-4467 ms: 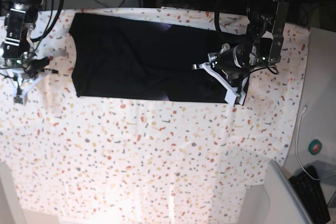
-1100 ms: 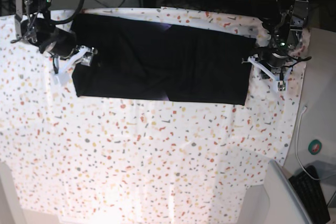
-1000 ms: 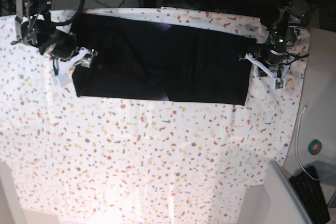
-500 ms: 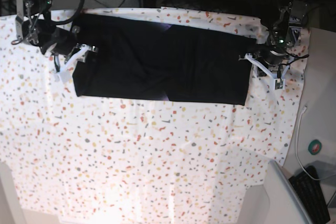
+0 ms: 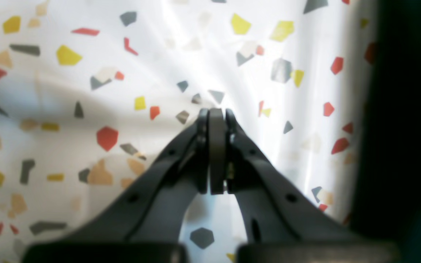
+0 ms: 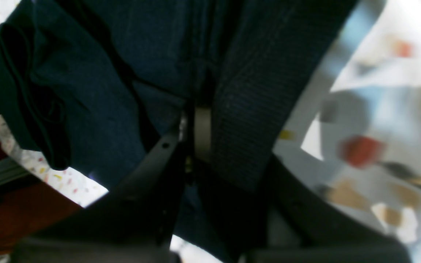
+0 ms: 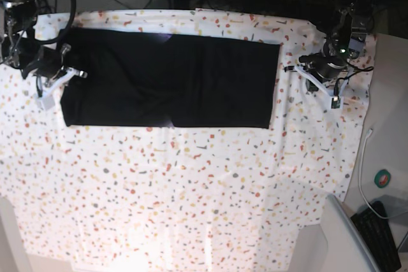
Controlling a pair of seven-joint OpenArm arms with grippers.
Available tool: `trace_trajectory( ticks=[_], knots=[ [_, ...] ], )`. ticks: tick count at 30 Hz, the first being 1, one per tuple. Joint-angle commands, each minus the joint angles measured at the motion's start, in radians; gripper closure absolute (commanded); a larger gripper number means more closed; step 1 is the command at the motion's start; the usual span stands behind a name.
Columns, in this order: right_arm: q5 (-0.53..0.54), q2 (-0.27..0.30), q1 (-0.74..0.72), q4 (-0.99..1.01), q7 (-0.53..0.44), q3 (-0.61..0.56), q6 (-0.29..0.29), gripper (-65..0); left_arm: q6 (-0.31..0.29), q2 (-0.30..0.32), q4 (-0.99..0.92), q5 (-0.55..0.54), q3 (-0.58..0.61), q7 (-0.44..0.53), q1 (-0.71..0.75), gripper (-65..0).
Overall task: Layout the t-shirt on the table in an organized manner, then fold the t-shirt properly
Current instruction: 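Grasp the folded strip's corners with both grippers and pull it flat, then lift the strip end with the right gripper and fold it toward the left gripper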
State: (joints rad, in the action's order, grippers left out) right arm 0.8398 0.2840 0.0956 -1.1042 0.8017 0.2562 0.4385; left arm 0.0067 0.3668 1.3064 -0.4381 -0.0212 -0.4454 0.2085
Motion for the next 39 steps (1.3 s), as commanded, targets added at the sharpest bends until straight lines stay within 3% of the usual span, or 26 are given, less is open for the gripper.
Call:
trace_trajectory(
  ticks=[1, 4, 12, 17, 21, 26, 30, 39],
  knots=[
    [0.003, 0.025, -0.007, -0.017, -0.008, 0.005, 0.000, 0.0, -0.003, 0.011, 0.006, -0.001, -0.013, -0.028, 0.004, 0.0],
    [0.003, 0.042, -0.007, -0.021, -0.008, 0.005, -0.043, 0.0, -0.003, 0.011, 0.006, -0.001, -0.039, -0.028, 0.004, 0.0],
    [0.002, 0.044, 0.040, -0.291, -0.003, -0.005, -0.329, 0.0, -0.003, 0.019, 0.006, -0.001, -0.108, -0.030, 0.006, 0.0],
    [0.002, 0.027, 0.053, -0.474, 0.106, -0.010, -0.524, 0.0, -0.003, 0.019, 0.000, 0.000, -0.113, -0.030, 0.006, 0.0],
    [0.002, -0.004, 0.053, -0.577, 0.143, -0.100, -0.622, 0.0, -0.003, 0.019, 0.000, 0.000, -0.113, -0.030, 0.006, 0.0],
    [0.003, -0.024, 0.034, -0.623, 0.124, -0.306, -0.791, 0.0, -0.003, 0.019, 0.000, 0.000, -0.113, -0.030, 0.006, 0.0],
    [0.003, -0.053, 0.020, -0.627, 0.075, -0.415, -0.854, 0.0, -0.003, 0.019, 0.000, 0.002, -0.113, -0.030, 0.006, 0.0],
    [0.002, -0.052, -0.070, -0.643, 0.045, -0.648, -0.901, 0.0, -0.003, 0.019, -0.001, 0.005, -0.113, -0.030, 0.007, 0.0]
  ],
)
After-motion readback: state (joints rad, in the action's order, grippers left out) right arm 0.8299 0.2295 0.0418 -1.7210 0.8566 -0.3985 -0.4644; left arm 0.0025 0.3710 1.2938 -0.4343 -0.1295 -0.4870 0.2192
